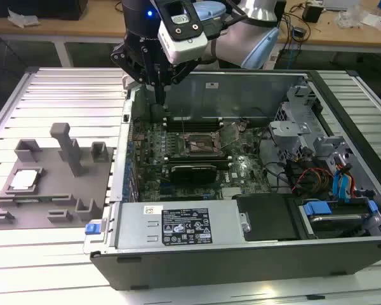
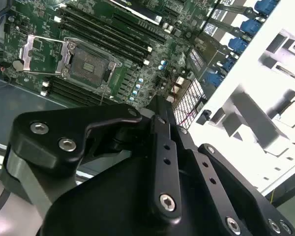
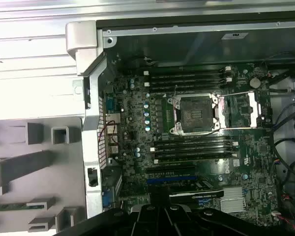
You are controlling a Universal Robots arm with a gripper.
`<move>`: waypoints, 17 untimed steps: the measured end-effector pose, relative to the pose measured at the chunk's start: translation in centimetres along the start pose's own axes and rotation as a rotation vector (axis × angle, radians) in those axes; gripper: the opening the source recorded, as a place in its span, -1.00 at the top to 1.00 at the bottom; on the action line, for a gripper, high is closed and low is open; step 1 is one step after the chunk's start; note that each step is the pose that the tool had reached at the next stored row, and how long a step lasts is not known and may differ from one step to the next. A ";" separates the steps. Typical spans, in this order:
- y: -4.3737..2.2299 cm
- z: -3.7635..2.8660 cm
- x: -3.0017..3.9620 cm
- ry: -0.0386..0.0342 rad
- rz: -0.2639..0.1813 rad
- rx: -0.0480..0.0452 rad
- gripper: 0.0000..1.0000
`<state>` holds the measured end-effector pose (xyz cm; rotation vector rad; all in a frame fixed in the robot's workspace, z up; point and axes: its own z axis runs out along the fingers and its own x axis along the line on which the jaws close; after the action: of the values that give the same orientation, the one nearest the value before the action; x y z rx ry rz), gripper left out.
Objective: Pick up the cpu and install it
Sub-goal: 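Reach for the cpu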
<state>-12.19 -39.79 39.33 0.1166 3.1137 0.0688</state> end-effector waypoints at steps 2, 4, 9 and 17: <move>0.01 0.00 0.00 0.0000 0.000 -0.0001 0.79; 0.01 0.00 0.00 0.0000 0.000 0.0000 0.79; 0.01 0.00 0.16 0.0000 0.000 -0.0001 0.79; -0.07 -0.02 1.10 0.0000 0.000 -0.0001 0.79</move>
<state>-13.29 -39.78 39.33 0.1165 3.1136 0.0689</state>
